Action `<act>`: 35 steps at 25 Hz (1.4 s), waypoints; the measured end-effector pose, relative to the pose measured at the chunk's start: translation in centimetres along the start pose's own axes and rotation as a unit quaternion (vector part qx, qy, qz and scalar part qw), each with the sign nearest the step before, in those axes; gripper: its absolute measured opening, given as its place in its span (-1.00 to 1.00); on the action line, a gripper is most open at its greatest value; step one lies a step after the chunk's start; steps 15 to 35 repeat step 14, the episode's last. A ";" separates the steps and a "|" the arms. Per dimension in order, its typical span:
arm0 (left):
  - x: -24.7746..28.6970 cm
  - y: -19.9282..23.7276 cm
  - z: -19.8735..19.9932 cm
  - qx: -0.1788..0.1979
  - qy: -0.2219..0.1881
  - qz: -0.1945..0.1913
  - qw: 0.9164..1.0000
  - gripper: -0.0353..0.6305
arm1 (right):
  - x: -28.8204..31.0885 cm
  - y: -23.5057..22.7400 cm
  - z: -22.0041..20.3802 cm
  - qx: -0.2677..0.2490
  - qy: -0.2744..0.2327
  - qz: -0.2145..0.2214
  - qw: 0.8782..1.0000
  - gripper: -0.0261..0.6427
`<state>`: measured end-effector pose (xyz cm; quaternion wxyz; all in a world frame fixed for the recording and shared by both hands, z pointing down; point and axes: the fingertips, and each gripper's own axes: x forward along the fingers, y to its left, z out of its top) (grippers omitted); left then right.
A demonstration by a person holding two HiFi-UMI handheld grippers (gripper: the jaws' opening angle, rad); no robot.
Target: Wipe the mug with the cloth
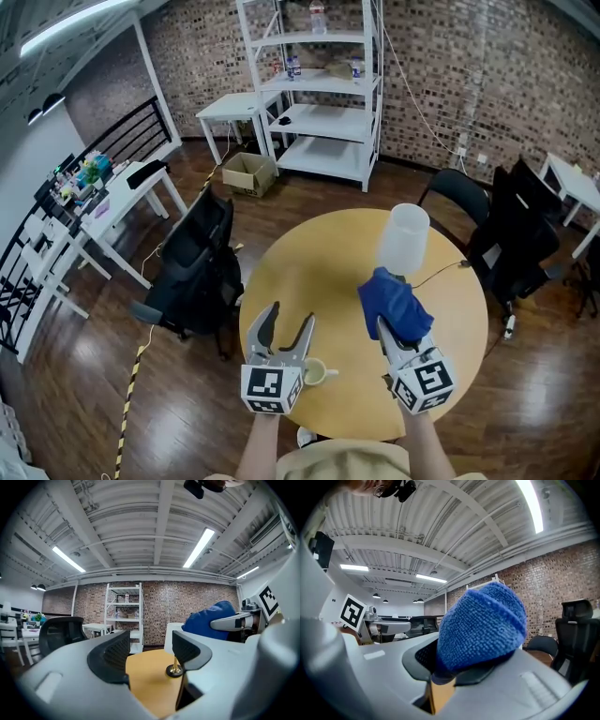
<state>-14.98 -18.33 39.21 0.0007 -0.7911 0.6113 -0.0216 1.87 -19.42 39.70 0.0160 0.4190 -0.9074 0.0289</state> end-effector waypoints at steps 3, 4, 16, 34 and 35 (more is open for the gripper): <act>0.0 0.0 -0.2 -0.001 0.003 -0.001 1.000 -0.09 | 0.0 0.2 -0.2 0.003 0.002 0.002 1.000 -0.74; 0.0 0.0 -0.3 -0.001 0.004 -0.001 1.000 -0.09 | 0.0 0.2 -0.3 0.003 0.004 0.004 1.000 -0.74; -0.2 0.4 -0.6 0.000 0.009 0.002 1.000 -0.09 | 0.6 0.8 -0.8 0.005 0.011 0.016 1.000 -0.74; -0.2 0.4 -0.6 0.000 0.009 0.002 1.000 -0.09 | 0.6 0.8 -0.8 0.005 0.011 0.016 1.000 -0.74; -0.2 0.4 -0.6 0.000 0.009 0.002 1.000 -0.09 | 0.6 0.8 -0.8 0.005 0.011 0.016 1.000 -0.74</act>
